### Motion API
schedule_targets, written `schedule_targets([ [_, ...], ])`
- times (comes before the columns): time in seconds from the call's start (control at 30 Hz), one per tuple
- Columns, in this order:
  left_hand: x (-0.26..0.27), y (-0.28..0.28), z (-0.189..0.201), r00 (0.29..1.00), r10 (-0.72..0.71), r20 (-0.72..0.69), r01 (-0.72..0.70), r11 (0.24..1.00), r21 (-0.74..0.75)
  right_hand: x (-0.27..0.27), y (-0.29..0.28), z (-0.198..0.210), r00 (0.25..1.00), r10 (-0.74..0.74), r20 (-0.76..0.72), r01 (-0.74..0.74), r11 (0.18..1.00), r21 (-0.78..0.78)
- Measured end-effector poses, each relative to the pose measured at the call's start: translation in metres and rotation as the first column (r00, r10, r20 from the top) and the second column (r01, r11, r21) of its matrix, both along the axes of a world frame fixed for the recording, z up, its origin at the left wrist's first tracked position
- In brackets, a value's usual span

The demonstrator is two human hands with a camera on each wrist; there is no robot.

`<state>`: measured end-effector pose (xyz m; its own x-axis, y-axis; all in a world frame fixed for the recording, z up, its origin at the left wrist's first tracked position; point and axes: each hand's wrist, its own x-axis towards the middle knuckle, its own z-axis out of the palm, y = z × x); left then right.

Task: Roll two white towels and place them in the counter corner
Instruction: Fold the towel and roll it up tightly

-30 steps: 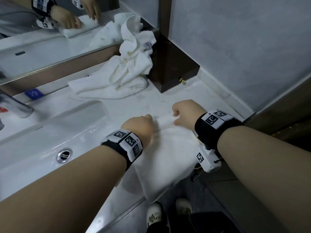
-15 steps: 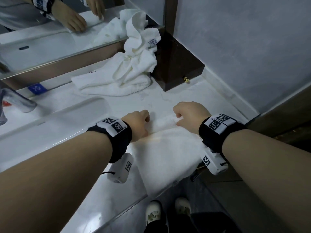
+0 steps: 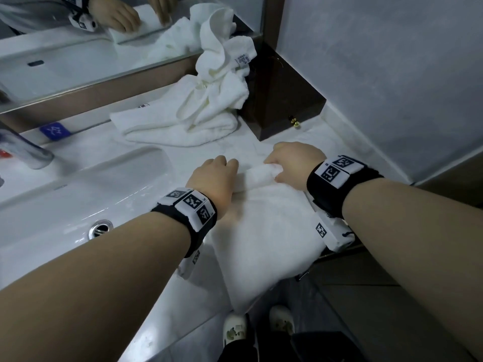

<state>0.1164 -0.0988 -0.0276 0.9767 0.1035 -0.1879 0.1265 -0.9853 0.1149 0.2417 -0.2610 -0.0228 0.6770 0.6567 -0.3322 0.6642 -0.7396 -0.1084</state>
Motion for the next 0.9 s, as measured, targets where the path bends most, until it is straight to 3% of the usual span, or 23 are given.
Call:
schedule_targets([
  [0.3,0.000,0.006,0.002,0.998,-0.022,-0.054,0.017,0.996,-0.084,0.000,0.009,-0.001,0.990,0.090,0.112,-0.098,0.993,0.062],
  [0.47,-0.002,0.017,0.012,0.995,0.051,-0.083,-0.074,0.951,-0.299,0.002,0.005,-0.006,0.983,0.133,0.125,-0.149,0.981,0.125],
  [0.57,0.004,0.017,0.014,0.990,0.080,-0.117,-0.117,0.929,-0.352,0.002,0.002,-0.010,0.988,0.113,0.106,-0.132,0.971,0.198],
  [0.73,0.018,0.014,0.009,0.966,0.136,-0.219,-0.202,0.926,-0.319,0.001,-0.015,-0.014,0.994,-0.056,-0.091,0.088,0.914,0.395],
  [0.83,0.023,0.015,0.007,0.953,0.144,-0.267,-0.221,0.933,-0.286,-0.006,-0.034,-0.010,0.936,-0.186,-0.299,0.309,0.842,0.443],
  [0.9,0.025,0.013,0.007,0.951,0.151,-0.271,-0.220,0.944,-0.246,-0.011,-0.049,-0.009,0.905,-0.282,-0.318,0.406,0.793,0.455],
])
